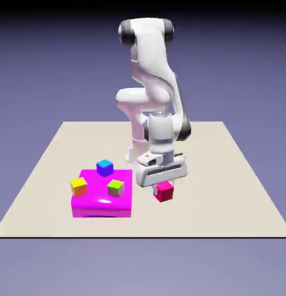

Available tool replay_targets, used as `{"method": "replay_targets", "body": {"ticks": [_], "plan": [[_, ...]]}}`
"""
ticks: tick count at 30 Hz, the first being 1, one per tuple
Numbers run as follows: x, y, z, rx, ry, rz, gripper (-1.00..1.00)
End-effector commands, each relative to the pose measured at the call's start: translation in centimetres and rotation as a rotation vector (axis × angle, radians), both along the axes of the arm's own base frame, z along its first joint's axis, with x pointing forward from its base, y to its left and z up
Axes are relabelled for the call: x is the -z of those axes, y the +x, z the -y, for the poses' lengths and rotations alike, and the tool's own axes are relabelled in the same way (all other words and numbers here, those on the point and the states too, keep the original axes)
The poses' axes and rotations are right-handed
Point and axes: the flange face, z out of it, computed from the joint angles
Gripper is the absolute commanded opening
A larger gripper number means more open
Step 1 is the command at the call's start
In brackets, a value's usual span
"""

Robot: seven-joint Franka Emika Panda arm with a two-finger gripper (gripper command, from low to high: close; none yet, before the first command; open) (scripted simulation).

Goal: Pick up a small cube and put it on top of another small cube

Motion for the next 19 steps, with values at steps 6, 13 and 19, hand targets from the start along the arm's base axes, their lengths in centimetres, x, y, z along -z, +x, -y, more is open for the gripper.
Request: {"method": "replay_targets", "body": {"ticks": [6, 13, 19], "plan": [[-5.3, -5.1, 16.5, 0.388, 0.040, 0.017, -1.00], [-2.1, -7.1, 21.2, 0.504, 0.068, 0.030, -1.00], [-2.3, -7.1, 21.2, 0.504, 0.069, 0.030, 1.00]]}}
